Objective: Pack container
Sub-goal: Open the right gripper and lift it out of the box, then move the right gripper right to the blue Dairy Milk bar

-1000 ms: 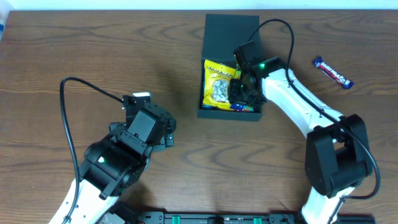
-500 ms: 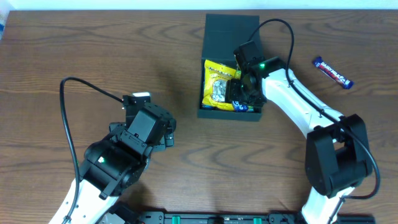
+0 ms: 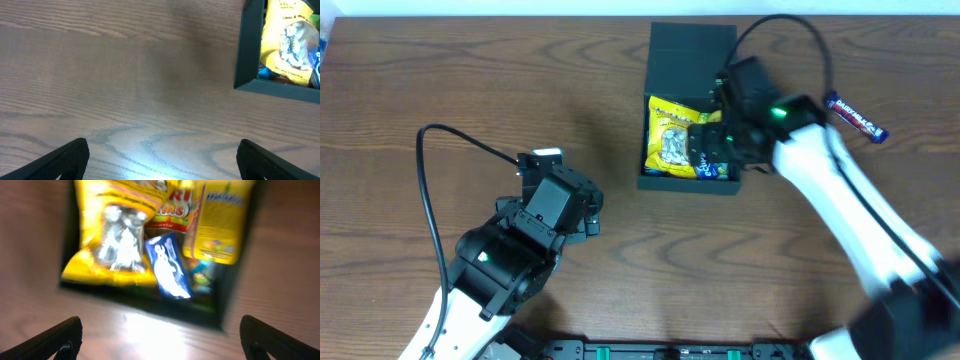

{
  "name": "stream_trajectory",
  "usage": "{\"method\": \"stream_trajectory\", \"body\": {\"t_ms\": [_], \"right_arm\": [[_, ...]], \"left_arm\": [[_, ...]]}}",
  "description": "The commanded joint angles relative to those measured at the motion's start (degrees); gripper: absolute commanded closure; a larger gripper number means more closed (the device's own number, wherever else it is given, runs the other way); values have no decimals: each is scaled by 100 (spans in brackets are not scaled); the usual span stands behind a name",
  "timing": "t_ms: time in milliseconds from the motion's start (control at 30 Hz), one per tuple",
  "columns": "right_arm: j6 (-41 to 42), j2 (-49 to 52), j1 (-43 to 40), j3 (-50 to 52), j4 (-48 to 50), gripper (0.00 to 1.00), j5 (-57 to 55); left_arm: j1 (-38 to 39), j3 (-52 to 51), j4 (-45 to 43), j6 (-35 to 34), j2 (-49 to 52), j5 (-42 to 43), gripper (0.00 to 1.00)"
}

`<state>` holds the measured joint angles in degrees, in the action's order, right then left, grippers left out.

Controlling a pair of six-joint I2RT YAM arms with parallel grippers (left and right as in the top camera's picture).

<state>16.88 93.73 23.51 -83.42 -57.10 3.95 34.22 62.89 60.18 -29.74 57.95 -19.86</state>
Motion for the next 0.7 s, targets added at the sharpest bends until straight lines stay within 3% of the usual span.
{"method": "stream_trajectory", "body": {"t_ms": [0, 67, 267, 533, 667], "right_arm": [[-1622, -584, -199, -92, -354, 1, -404], [-2033, -791, -415, -92, -640, 1, -669], [-2166, -809, -1445, -92, -968, 1, -1626], [-4704, -111, -2660, -105, 516, 1, -1504], [-5292, 669, -3025, -560, 1005, 1, -1467]], "left_arm": [[-11, -17, 20, 59, -22, -63, 5], [-11, -17, 20, 59, -22, -63, 5], [-11, -17, 20, 59, -22, -63, 5], [-11, -17, 20, 59, -22, -63, 5], [-11, -17, 20, 59, -22, -63, 5]]}}
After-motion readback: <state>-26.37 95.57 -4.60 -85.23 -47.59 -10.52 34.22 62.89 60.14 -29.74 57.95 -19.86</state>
